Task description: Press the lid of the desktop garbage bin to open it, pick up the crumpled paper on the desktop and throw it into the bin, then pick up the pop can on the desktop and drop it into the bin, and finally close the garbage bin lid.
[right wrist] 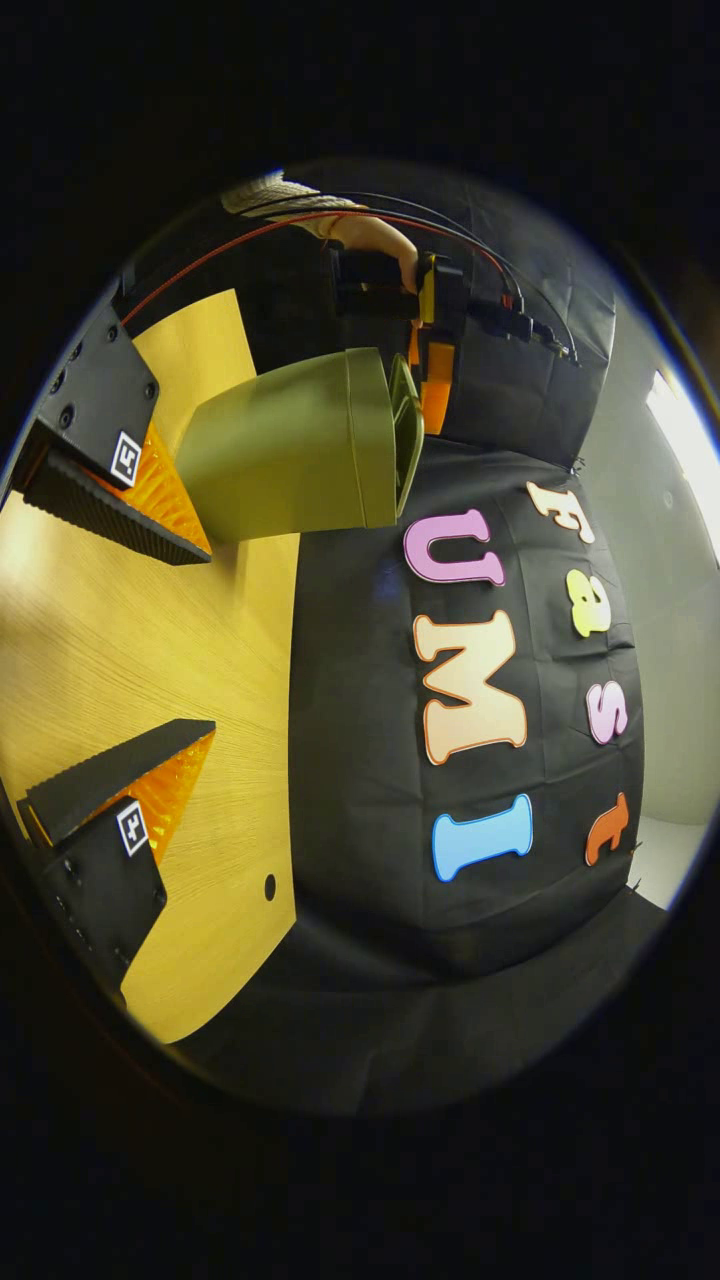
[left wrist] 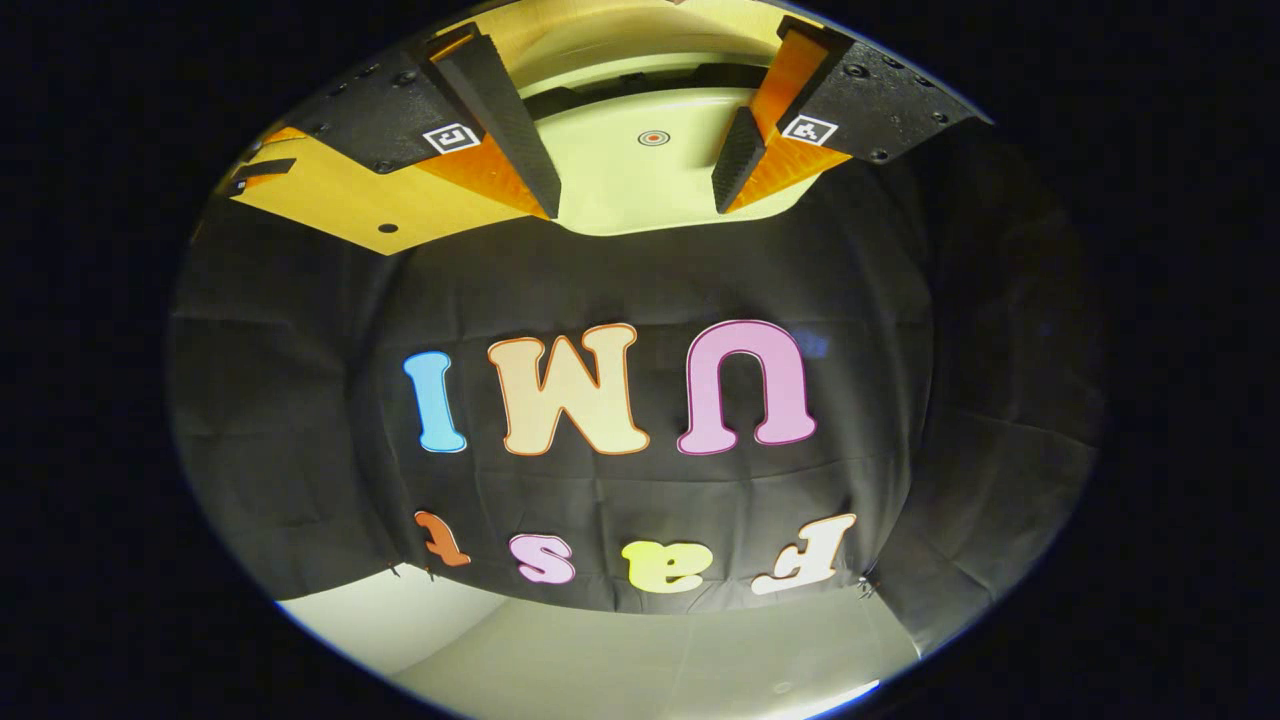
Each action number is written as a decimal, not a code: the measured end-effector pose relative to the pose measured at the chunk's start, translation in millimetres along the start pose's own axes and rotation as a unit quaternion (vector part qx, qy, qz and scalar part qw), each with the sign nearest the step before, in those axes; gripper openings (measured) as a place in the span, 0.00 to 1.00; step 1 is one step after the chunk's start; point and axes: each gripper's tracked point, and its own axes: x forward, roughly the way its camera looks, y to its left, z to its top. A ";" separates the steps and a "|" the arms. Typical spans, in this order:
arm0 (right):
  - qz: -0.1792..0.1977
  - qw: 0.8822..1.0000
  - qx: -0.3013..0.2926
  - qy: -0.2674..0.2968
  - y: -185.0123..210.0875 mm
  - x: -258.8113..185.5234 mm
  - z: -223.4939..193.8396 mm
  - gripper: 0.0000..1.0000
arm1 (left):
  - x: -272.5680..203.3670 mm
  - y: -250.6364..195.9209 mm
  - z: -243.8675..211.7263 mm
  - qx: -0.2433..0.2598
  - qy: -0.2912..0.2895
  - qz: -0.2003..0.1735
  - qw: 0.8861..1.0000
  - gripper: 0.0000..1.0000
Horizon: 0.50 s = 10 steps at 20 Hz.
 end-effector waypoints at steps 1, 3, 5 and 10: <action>0.002 1.000 0.000 0.000 0.8 0.5 0.0 0.98 | -0.7 -0.5 -5.2 -0.005 0.000 0.001 1.000 0.93; 0.004 1.000 0.002 -0.002 1.8 0.2 0.1 0.98 | 0.1 -0.5 -16.1 -0.010 0.008 0.004 1.000 0.93; 0.004 1.000 0.003 -0.004 1.2 -1.3 2.1 0.98 | -0.6 -0.7 -24.1 -0.006 0.011 0.009 1.000 0.94; 0.006 1.000 0.006 -0.006 1.6 -1.6 3.6 0.98 | -5.8 0.1 -18.3 -0.006 -0.020 0.019 1.000 0.94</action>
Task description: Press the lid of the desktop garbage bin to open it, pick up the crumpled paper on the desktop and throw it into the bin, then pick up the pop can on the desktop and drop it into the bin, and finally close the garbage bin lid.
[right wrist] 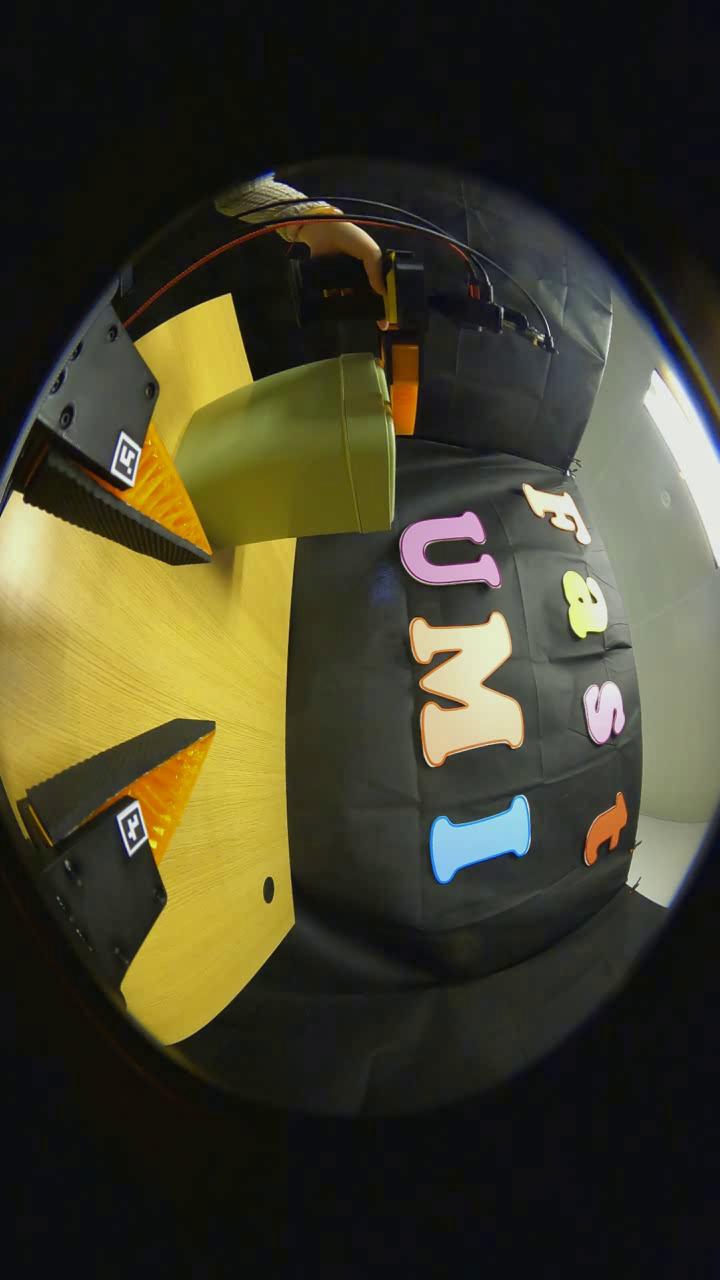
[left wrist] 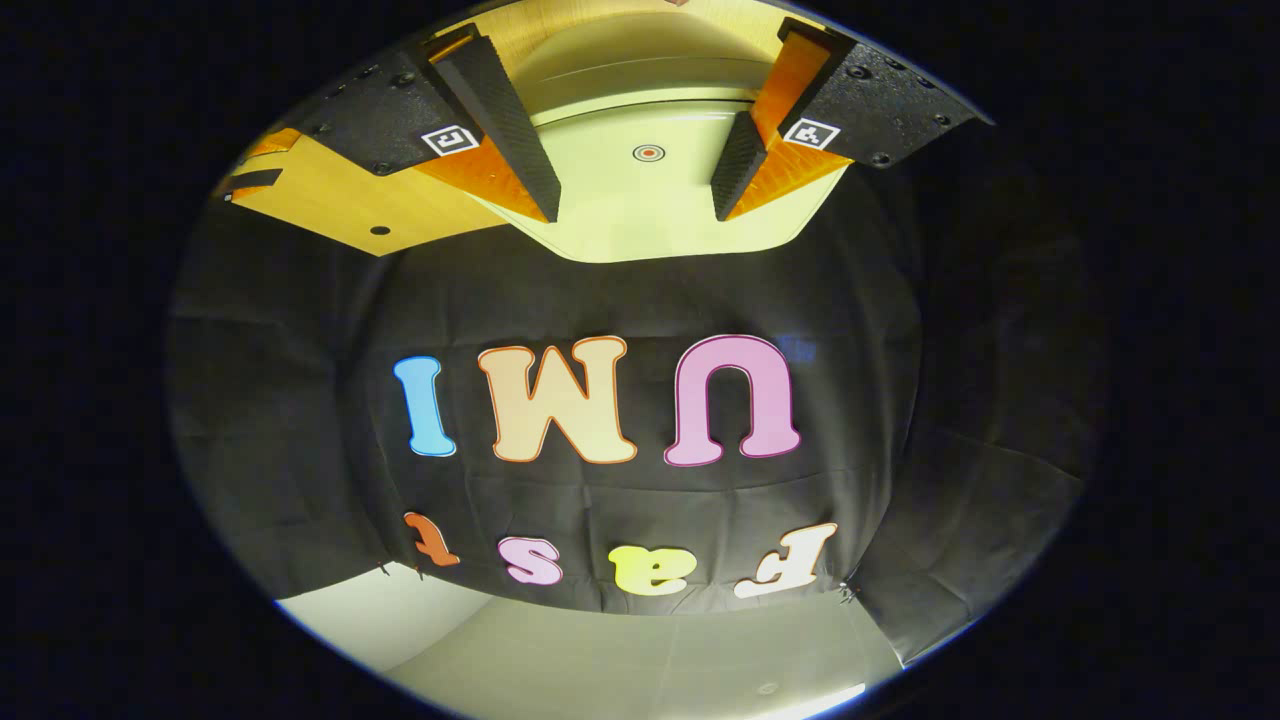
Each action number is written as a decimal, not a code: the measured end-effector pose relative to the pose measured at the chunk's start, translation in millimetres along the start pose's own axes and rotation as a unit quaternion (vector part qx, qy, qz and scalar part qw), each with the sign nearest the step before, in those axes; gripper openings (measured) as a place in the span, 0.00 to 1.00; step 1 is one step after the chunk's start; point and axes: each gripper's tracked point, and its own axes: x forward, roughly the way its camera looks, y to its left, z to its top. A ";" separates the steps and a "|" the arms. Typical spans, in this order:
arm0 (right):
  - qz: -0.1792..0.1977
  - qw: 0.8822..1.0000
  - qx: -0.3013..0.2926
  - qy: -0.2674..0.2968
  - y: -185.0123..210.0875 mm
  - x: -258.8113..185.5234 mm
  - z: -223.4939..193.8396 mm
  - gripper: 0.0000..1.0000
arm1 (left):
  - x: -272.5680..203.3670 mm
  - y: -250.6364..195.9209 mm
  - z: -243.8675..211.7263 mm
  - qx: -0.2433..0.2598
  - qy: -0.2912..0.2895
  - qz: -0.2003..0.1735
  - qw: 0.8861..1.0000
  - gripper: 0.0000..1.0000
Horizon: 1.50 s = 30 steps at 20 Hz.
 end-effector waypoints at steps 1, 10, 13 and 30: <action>0.001 1.000 0.001 0.000 0.4 -0.5 -1.4 0.98 | -1.1 -0.3 -3.9 0.003 -0.003 0.000 1.000 0.94; 0.009 1.000 0.004 0.004 6.3 2.1 -3.9 0.98 | -0.1 1.6 -3.6 0.004 -0.026 0.007 1.000 0.94; 0.009 1.000 0.003 0.002 6.3 1.8 -3.0 0.98 | -1.8 0.7 -11.9 -0.003 0.000 0.000 1.000 0.95; 0.010 1.000 -0.005 0.009 10.9 11.1 -11.8 0.98 | -36.2 -30.0 49.6 -0.042 -0.086 -0.048 0.994 0.94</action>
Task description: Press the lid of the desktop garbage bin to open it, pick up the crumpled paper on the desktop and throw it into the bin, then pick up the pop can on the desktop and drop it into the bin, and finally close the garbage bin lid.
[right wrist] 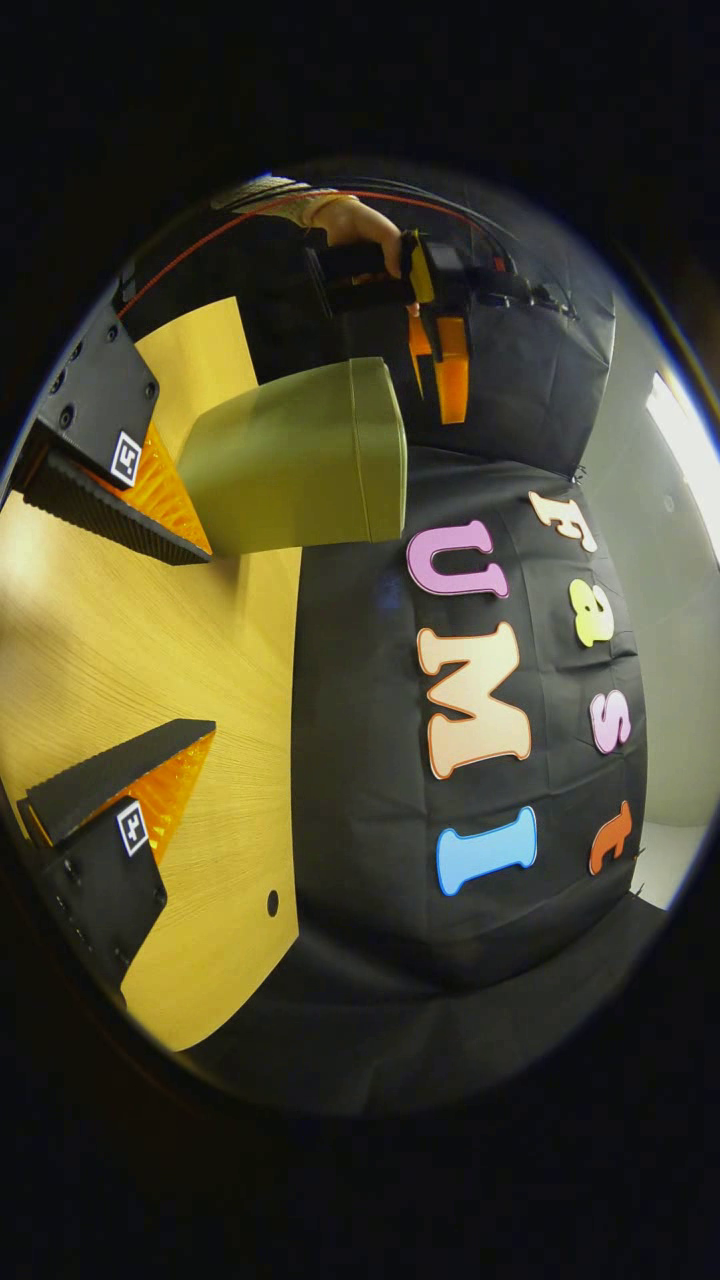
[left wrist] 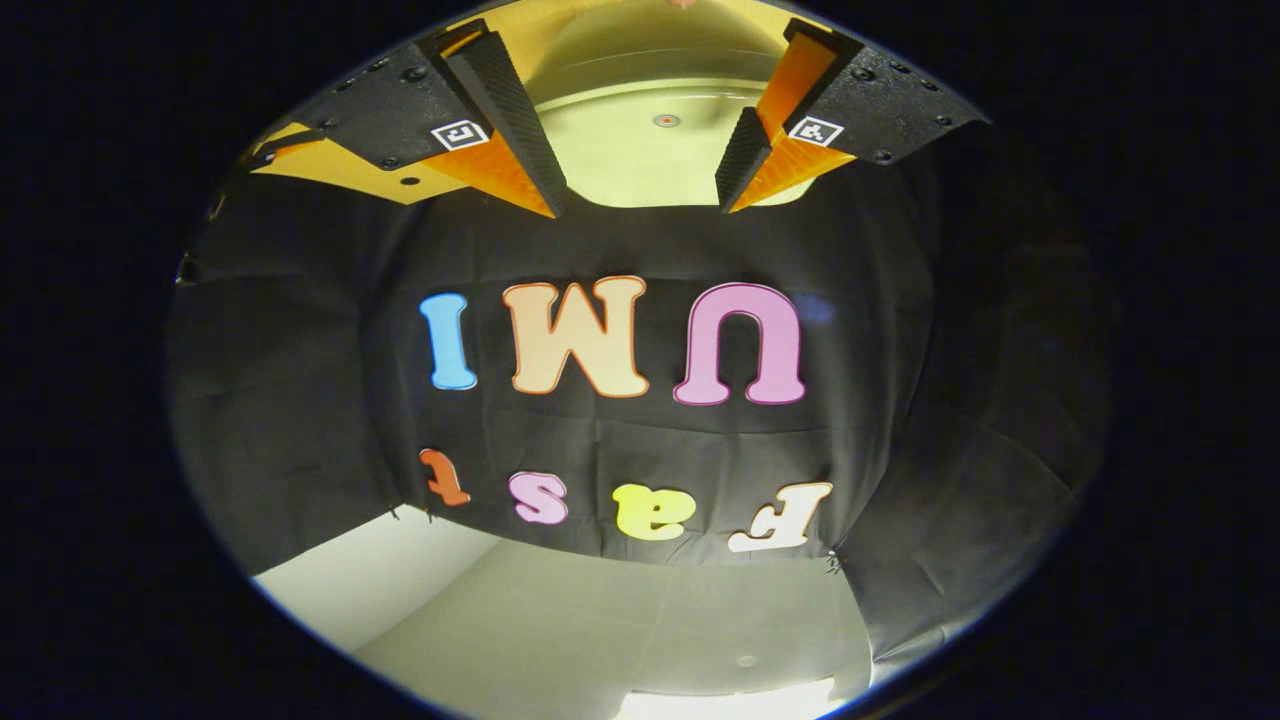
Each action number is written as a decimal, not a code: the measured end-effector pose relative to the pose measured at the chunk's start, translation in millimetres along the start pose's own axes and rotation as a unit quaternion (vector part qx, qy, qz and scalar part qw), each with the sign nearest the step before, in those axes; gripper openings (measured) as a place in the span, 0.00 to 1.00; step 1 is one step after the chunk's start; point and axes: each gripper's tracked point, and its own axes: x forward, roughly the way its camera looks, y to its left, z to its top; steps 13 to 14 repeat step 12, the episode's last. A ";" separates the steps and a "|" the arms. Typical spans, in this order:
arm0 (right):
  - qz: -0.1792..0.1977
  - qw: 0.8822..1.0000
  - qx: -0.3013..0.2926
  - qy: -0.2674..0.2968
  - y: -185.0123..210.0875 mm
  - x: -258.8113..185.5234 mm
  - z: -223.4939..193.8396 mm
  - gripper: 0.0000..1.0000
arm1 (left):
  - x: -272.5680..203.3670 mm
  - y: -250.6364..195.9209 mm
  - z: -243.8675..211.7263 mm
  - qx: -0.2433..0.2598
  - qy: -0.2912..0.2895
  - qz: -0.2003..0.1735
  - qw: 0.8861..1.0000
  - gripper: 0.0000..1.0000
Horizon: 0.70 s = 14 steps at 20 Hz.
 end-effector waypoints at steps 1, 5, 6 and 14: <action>0.001 1.000 -0.001 0.000 0.8 0.2 0.2 0.98 | -3.1 -11.3 1.5 -0.003 -0.006 -0.009 1.000 0.92; 0.006 1.000 -0.001 -0.007 3.9 -0.7 4.6 0.98 | -19.1 -60.2 -2.7 -0.012 -0.029 -0.054 0.998 0.93; 0.006 1.000 0.000 -0.011 4.2 -1.1 7.5 0.98 | -23.1 -71.6 -6.9 -0.015 -0.031 -0.066 0.997 0.93; 0.005 1.000 -0.004 -0.019 7.6 -0.5 13.0 0.97 | -46.3 -137.4 -58.1 -0.050 -0.017 -0.169 0.984 0.92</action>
